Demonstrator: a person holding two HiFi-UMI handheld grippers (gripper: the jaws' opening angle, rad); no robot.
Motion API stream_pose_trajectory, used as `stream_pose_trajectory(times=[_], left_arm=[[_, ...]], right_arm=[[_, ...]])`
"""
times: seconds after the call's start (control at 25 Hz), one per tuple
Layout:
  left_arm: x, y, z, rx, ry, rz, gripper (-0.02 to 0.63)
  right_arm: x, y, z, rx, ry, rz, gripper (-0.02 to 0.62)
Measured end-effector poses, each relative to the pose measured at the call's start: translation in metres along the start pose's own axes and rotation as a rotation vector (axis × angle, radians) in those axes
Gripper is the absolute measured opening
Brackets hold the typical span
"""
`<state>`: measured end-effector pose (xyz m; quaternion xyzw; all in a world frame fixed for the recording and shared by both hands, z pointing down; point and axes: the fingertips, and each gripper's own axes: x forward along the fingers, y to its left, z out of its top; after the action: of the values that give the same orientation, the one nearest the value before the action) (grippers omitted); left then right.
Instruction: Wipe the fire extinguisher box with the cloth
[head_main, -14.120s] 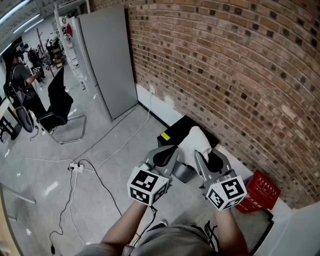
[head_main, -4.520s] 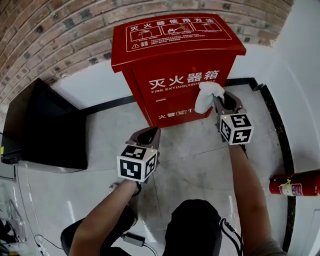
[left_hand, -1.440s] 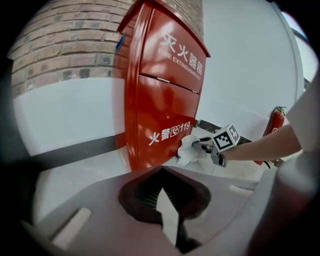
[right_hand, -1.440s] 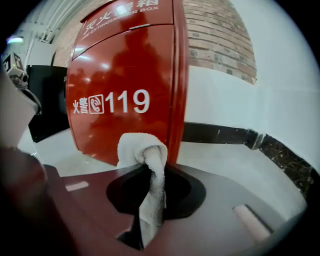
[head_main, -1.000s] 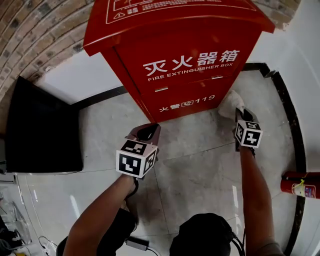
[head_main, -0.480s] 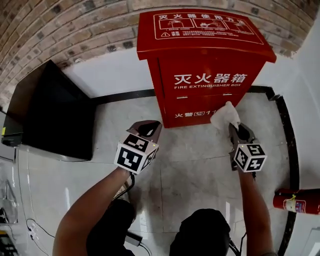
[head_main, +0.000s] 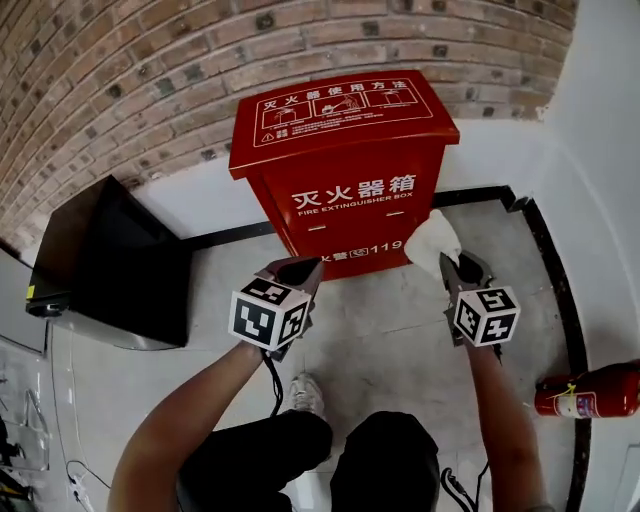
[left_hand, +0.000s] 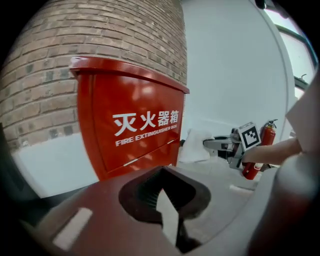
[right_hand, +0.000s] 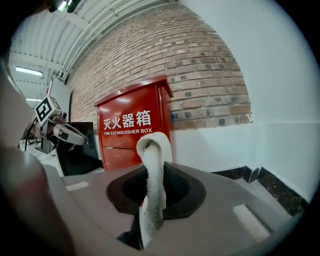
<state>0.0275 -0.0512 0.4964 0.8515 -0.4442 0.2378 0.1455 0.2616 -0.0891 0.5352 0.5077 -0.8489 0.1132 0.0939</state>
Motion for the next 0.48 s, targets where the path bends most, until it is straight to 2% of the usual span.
stream_pose_trajectory(times=[0.12,0.24,0.48], left_arm=[[0.034,-0.034,0.027,0.009,-0.032,-0.068,0.000],[0.078,-0.070,0.036,0.046,-0.042,-0.160,0.000],[0.157,-0.122,0.037,0.140,-0.013,-0.306,0.000]], right_arm=[[-0.006,-0.024,0.008,-0.020,0.000,-0.025,0.071],[-0.004,-0.052,0.004,-0.016,0.027,-0.064,0.071],[0.032,-0.099,-0.009,-0.005,0.161,-0.071,0.071]])
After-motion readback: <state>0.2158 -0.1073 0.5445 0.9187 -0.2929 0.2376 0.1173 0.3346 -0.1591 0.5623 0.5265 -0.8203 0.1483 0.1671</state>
